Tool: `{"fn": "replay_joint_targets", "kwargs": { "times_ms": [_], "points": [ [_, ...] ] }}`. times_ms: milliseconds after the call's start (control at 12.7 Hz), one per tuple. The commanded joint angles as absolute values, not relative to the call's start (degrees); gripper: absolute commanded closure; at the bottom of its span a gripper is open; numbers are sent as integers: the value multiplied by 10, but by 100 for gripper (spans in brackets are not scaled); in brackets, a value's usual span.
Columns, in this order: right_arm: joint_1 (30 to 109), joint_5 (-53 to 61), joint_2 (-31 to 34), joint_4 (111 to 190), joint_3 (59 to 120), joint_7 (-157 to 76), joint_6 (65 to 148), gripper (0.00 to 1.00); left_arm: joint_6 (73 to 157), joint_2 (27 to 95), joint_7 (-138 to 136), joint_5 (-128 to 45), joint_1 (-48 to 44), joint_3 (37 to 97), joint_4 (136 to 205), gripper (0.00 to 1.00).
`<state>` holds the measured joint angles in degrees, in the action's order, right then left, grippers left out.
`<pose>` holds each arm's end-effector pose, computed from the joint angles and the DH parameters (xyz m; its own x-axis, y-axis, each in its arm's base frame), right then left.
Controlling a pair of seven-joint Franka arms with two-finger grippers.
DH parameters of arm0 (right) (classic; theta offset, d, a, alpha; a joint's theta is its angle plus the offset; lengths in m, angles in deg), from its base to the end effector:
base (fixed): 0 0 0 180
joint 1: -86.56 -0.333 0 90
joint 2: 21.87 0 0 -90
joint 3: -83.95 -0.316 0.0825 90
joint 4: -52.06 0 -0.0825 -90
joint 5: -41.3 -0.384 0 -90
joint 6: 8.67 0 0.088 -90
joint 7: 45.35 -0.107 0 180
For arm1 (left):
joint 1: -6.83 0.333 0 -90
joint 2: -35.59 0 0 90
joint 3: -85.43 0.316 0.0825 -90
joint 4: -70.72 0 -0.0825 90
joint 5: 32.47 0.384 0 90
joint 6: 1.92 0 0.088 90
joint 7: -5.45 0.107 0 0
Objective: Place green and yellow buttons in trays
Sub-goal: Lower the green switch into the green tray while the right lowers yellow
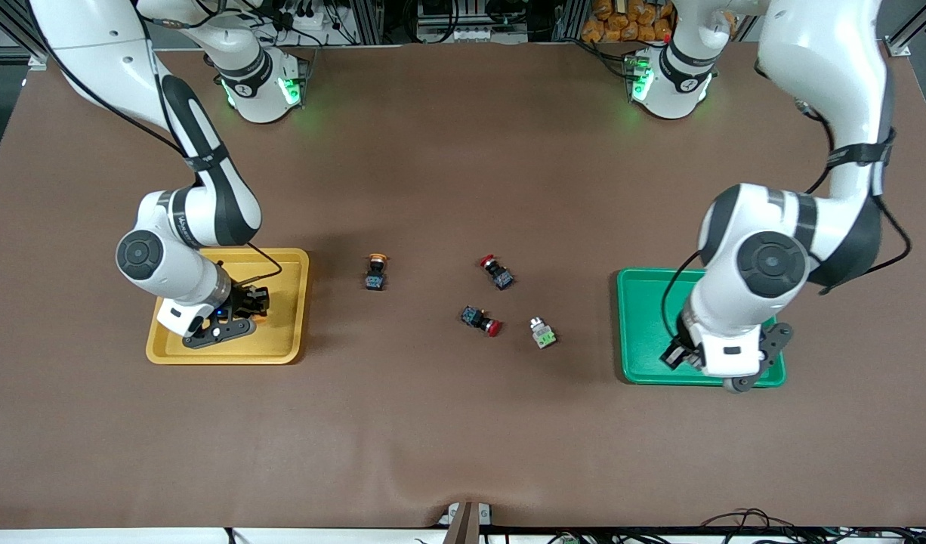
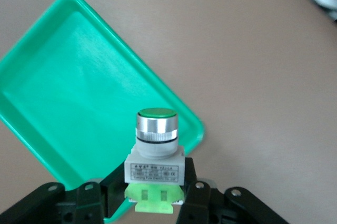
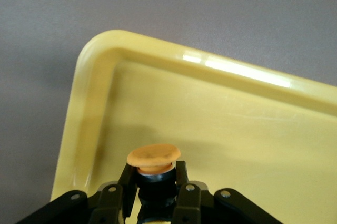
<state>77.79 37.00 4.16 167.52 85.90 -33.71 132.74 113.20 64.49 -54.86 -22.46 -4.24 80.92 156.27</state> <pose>0.6000 0.0721 0.2247 0.9646 0.2637 0.0048 0.2637 -0.9641 -0.0315 0.6775 -0.1692 0.3813 0.7507 0.6514 0.1098 0.6588 -0.7506 -0.0512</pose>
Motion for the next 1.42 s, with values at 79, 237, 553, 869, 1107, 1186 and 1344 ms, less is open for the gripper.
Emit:
{"fn": "replay_joint_targets", "kwargs": {
  "times_ms": [79,237,553,869,1107,1186,1344],
  "points": [
    [785,370,55,1678,850,-328,1355,100,1109,611,-410,-231,-16,802,1624,100],
    [784,370,61,1678,850,-328,1361,100,1093,614,-318,-230,4,802,1631,100],
    [786,370,60,1678,850,-314,1363,33,1096,642,-143,-223,29,803,1644,100],
    [786,369,59,1679,849,-314,1361,24,1128,690,-80,-220,62,806,1643,100],
    [771,362,34,1700,846,-350,1342,24,1158,733,-78,-198,89,806,1641,100],
    [757,362,26,1704,846,-380,1327,24,1160,740,-79,-189,92,805,1641,89],
    [733,362,20,1710,846,-429,1325,24,1157,736,-81,-188,94,805,1641,0]
  ]
}}
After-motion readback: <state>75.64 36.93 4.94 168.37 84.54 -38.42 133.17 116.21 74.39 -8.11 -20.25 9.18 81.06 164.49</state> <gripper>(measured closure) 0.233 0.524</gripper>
